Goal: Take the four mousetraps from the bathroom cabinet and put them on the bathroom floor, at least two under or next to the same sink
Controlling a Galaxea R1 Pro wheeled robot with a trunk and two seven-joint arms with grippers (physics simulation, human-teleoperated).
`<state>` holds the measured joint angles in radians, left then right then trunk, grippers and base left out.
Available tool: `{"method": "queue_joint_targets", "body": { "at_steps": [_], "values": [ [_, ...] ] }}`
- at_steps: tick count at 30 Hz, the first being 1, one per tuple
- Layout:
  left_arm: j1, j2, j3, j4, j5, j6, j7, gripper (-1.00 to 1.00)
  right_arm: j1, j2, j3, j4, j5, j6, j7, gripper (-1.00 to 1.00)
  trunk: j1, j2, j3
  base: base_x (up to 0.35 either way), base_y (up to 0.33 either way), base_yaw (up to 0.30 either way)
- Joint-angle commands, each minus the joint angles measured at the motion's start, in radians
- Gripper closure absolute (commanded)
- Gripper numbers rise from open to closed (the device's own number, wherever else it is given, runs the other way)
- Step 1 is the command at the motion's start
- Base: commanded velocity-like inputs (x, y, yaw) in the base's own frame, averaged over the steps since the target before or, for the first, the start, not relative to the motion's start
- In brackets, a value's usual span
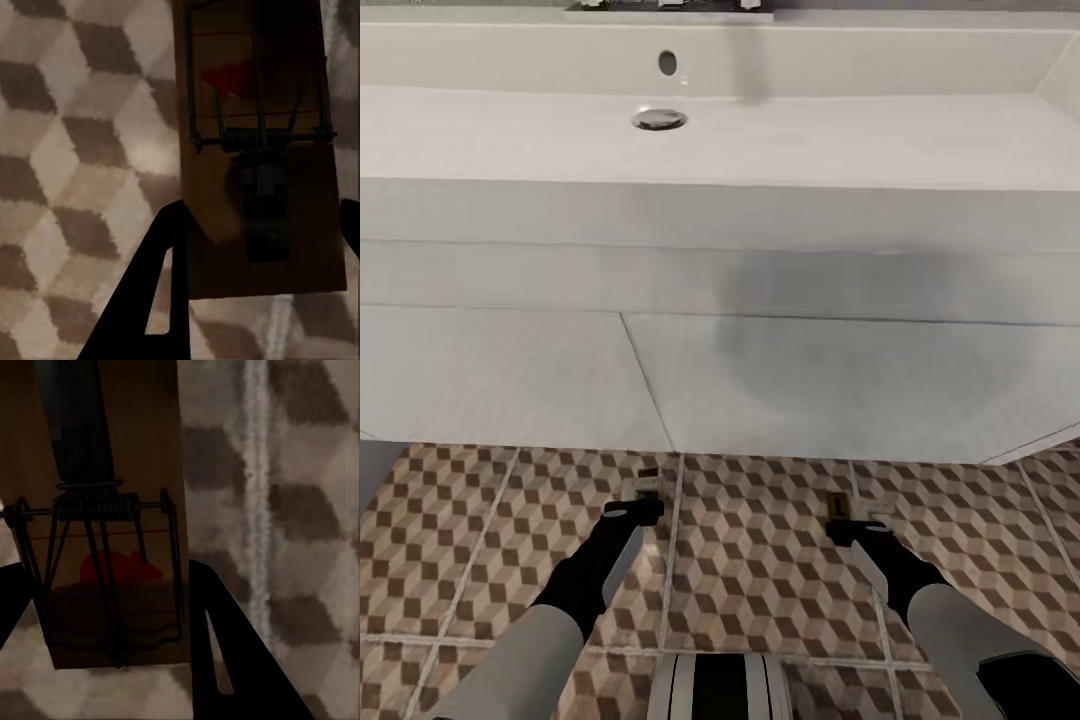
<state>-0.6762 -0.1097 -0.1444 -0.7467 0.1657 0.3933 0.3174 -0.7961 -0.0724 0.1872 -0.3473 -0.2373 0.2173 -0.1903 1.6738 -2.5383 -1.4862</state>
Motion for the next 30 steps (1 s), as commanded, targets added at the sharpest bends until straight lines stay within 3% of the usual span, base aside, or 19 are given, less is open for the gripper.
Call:
{"method": "queue_joint_targets", "body": {
  "at_steps": [1, 7, 17, 30],
  "values": [
    [0.0, 0.001, -0.004, -0.002, 0.009, 0.004, 0.011, 1.0, 0.0, -0.001, 0.009, -0.002, -0.013, 0.005, -0.008, 1.0, 0.0, 0.0, -0.001, 0.312, 0.0, 0.0],
    [0.0, 0.001, -0.004, -0.002, 0.009, 0.005, 0.011, 1.0, 0.0, 0.0, 0.009, -0.002, -0.013, 0.005, -0.008, 1.0, 0.0, 0.0, -0.001, 0.257, 0.0, 0.0],
    [0.0, 0.002, -0.006, 0.013, 0.01, 0.005, 0.008, 1.0, 0.0, 0.003, 0.008, -0.001, -0.013, -0.005, -0.014, 1.0, 0.0, 0.0, -0.001, 0.034, 0.0, 0.0],
    [0.001, 0.007, -0.005, 0.147, 0.007, -0.006, -0.002, 1.0, 0.0, 0.004, 0.006, 0.014, -0.019, -0.03, -0.015, 1.0, 0.0, 0.0, -0.001, 0.001, 0.0, 0.0]
  ]
}}
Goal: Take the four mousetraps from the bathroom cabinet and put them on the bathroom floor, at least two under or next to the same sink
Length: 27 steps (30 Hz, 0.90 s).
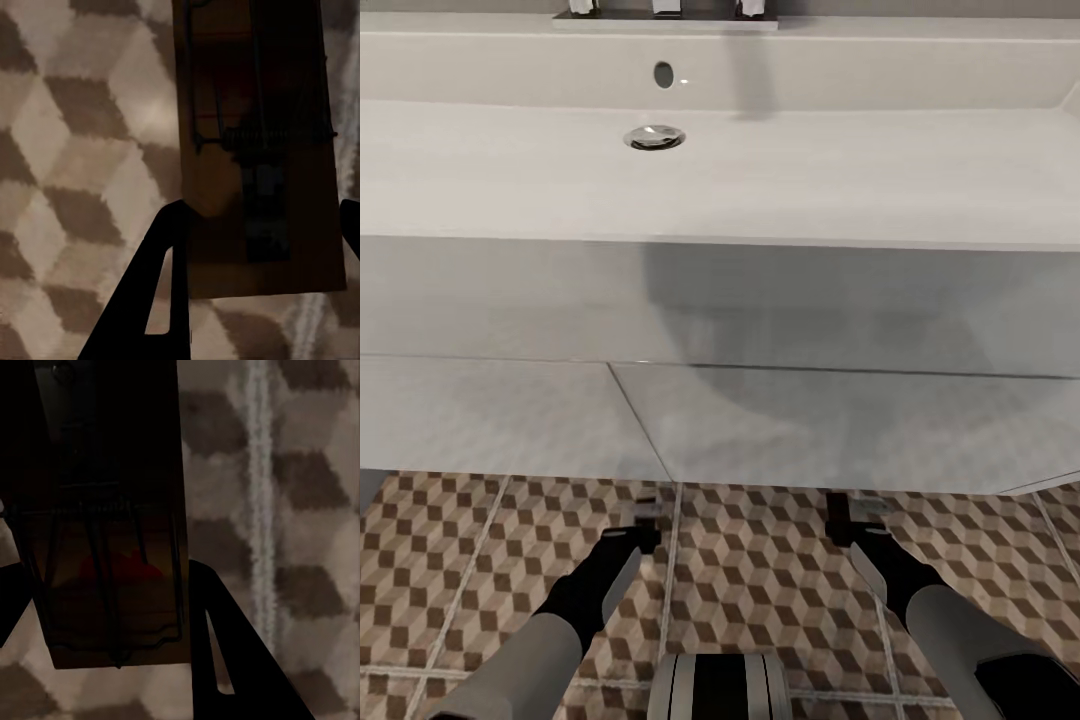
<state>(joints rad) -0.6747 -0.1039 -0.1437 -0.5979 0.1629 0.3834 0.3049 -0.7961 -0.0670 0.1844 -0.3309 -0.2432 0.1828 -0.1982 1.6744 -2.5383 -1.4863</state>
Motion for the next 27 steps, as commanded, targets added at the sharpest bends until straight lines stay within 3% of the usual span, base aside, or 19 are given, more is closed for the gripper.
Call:
{"method": "queue_joint_targets", "body": {
  "at_steps": [1, 8, 27],
  "values": [
    [0.0, 0.001, -0.006, 0.0, 0.009, 0.004, 0.01, 1.0, 0.0, -0.001, 0.008, -0.002, -0.014, -0.001, -0.007, 1.0, 0.0, 0.0, -0.001, 0.0, 0.0, 0.0],
    [0.0, 0.002, -0.006, 0.004, 0.009, -0.003, 0.01, 1.0, 0.0, -0.001, 0.005, 0.002, -0.02, -0.037, -0.007, 1.0, 0.0, 0.0, -0.001, 0.0, 0.0, 0.0],
    [0.0, -0.009, -0.004, -0.052, 0.0, -0.041, 0.02, 1.0, 0.0, -0.004, 0.006, 0.003, -0.017, -0.042, -0.006, 1.0, 0.0, 0.0, -0.001, 0.0, 0.0, 0.0]
  ]
}}
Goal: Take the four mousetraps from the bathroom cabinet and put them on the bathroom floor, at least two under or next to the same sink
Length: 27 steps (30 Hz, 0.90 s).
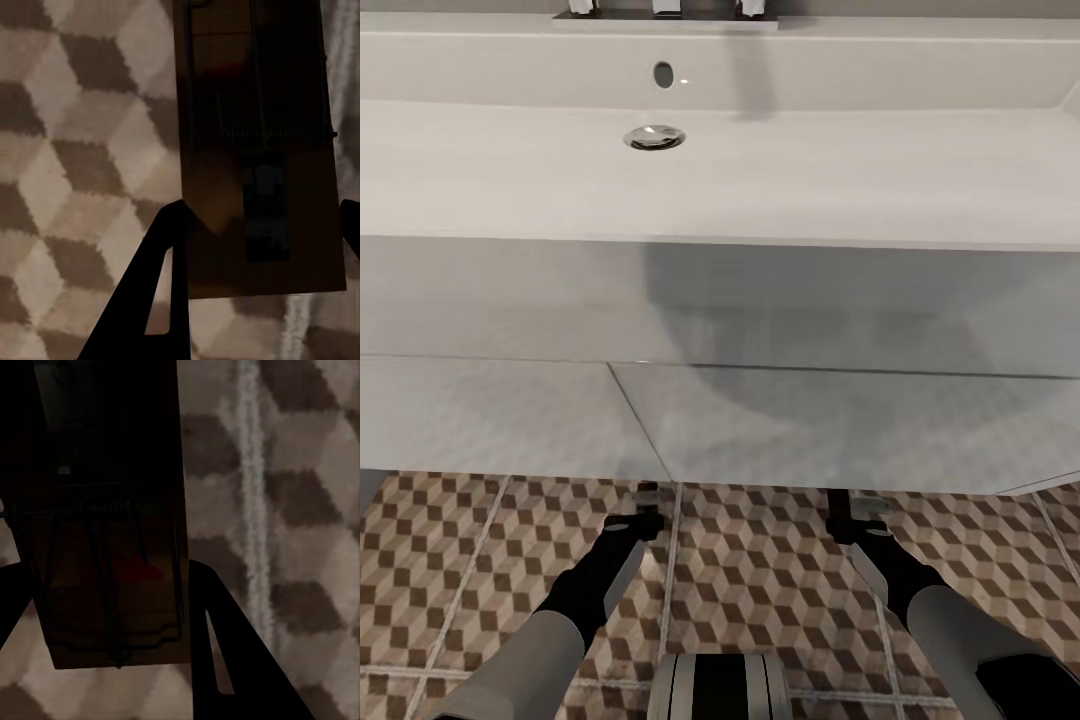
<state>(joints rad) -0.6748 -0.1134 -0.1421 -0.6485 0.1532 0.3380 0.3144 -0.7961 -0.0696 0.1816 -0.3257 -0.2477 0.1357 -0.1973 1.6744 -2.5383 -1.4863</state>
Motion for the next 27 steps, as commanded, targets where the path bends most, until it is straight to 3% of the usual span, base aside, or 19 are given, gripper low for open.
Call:
{"method": "queue_joint_targets", "body": {
  "at_steps": [1, 8, 16, 27],
  "values": [
    [0.0, 0.0, -0.005, -0.004, 0.01, 0.004, 0.011, 1.0, 0.0, -0.001, 0.009, -0.003, -0.012, 0.005, -0.007, 1.0, 0.0, 0.0, -0.001, 0.0, 0.0, 0.0],
    [0.0, -0.009, -0.005, -0.023, 0.01, 0.008, 0.013, 1.0, 0.0, -0.002, 0.009, -0.003, -0.012, 0.005, -0.008, 1.0, 0.0, 0.0, -0.001, 0.0, 0.0, 0.0],
    [-0.001, -0.026, -0.006, -0.026, 0.01, 0.009, 0.014, 1.0, 0.0, -0.002, 0.009, -0.003, -0.01, 0.005, -0.008, 1.0, 0.003, -0.002, -0.032, 0.0, 0.0, 0.0],
    [-0.001, -0.026, -0.006, -0.029, 0.009, 0.009, 0.014, 1.0, 0.0, -0.002, 0.009, -0.005, -0.006, 0.005, -0.007, 1.0, 0.003, -0.002, -0.032, 0.0, 0.0, 0.0]
  ]
}}
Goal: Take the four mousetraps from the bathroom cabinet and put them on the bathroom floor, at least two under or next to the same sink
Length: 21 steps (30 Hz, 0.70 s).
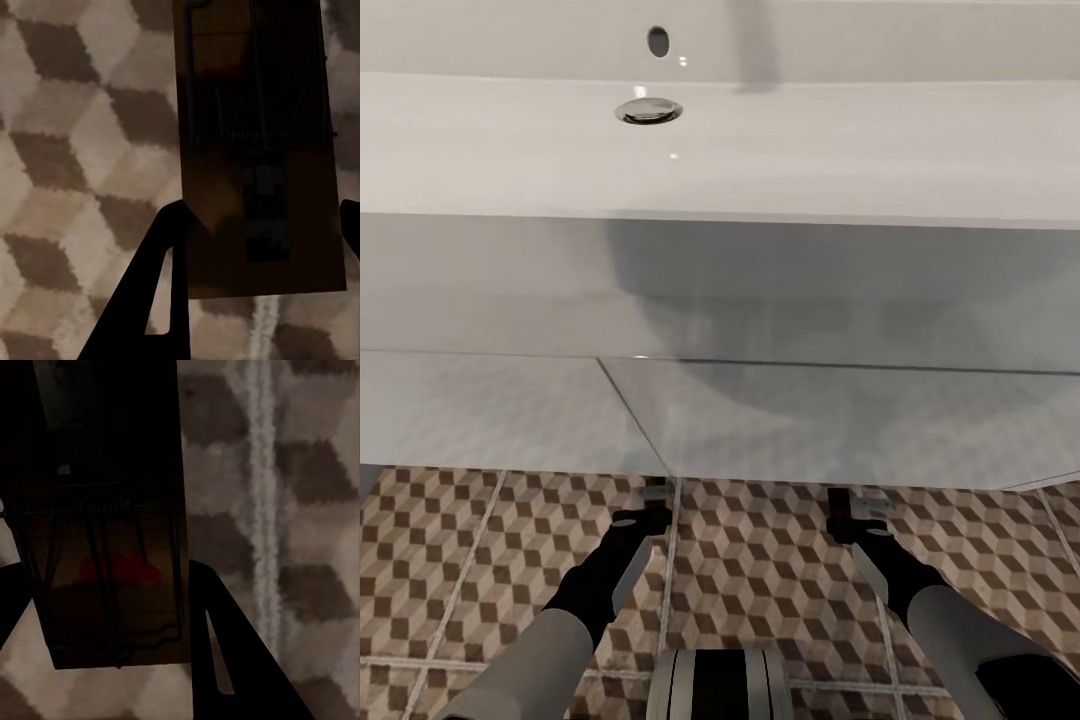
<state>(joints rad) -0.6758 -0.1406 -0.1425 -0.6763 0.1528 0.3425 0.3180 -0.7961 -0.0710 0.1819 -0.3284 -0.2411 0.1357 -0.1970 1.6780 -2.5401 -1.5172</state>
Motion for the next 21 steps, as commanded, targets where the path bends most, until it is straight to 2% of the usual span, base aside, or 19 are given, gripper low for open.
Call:
{"method": "queue_joint_targets", "body": {
  "at_steps": [1, 14, 21],
  "values": [
    [0.0, 0.001, -0.005, -0.002, 0.009, 0.004, 0.01, 1.0, 0.0, 0.0, 0.009, -0.003, -0.012, 0.005, -0.007, 1.0, 0.0, 0.0, -0.001, 0.0, 0.0, 0.0],
    [0.0, 0.0, -0.006, -0.002, 0.008, 0.004, 0.01, 1.0, 0.0, 0.0, 0.01, -0.003, -0.012, 0.006, -0.007, 1.0, 0.0, 0.0, -0.001, 0.001, 0.0, 0.0],
    [0.0, 0.001, -0.008, -0.002, 0.007, 0.014, 0.01, 1.0, 0.0, 0.0, 0.01, -0.003, -0.012, 0.007, -0.007, 1.0, 0.0, 0.0, -0.001, 0.117, 0.0, 0.0]
  ]
}}
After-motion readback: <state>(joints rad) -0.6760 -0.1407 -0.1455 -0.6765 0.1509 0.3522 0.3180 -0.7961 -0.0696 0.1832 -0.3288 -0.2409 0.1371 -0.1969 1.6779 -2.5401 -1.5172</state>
